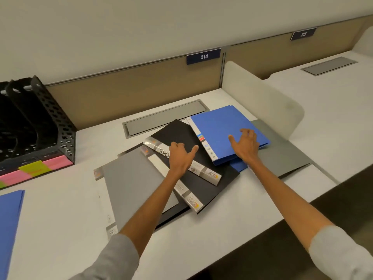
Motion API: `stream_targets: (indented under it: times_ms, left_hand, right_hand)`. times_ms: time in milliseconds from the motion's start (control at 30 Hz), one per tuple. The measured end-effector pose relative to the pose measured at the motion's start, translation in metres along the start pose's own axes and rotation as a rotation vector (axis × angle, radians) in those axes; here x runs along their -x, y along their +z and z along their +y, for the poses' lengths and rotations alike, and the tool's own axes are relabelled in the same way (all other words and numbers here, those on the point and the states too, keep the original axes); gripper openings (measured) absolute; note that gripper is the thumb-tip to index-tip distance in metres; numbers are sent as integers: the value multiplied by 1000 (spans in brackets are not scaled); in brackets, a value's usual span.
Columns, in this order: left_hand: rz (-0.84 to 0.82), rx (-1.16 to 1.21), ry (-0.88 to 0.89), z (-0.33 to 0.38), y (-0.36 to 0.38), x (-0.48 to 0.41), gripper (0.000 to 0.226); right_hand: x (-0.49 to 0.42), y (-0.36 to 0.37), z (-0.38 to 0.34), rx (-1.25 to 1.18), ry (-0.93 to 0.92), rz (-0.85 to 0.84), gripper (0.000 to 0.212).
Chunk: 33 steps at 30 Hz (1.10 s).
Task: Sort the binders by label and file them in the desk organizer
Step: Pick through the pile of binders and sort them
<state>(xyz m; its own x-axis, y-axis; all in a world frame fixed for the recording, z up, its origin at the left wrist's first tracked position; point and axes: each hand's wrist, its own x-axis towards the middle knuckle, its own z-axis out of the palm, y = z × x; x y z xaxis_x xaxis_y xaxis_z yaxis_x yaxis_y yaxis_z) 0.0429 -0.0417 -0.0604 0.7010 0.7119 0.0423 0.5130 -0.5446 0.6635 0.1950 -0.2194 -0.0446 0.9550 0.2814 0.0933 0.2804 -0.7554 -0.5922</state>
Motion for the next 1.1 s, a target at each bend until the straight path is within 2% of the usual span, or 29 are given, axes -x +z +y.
stream_targets:
  times_ms: [67, 200, 367, 600, 700, 767, 833, 933, 1100]
  left_hand:
    - [-85, -110, -47, 13, 15, -5, 69]
    - [-269, -149, -138, 31, 39, -9, 71]
    - [-324, -116, -192, 42, 59, -18, 67]
    - [-383, -20, -265, 49, 74, -24, 76]
    - [-340, 211, -336, 55, 79, -23, 75]
    - [-266, 480, -352, 60, 77, -21, 64]
    - [-200, 625, -323, 65, 71, -20, 54]
    - [-130, 729, -275, 71, 57, -20, 54]
    - [-45, 793, -152, 80, 33, -12, 67]
  right_hand:
    - [-11, -9, 16, 10, 64, -16, 63]
    - [-25, -18, 41, 58, 141, -59, 72]
    - [-33, -17, 60, 26, 187, -91, 82]
    - [-53, -21, 77, -54, 322, -140, 93]
    - [-57, -24, 83, -16, 328, -206, 87]
    - [-57, -25, 86, -18, 327, -214, 79]
    - [-53, -24, 86, -92, 336, -191, 71]
    - [-43, -21, 81, -251, 341, -116, 62]
    - [-19, -10, 56, -604, 402, -70, 41]
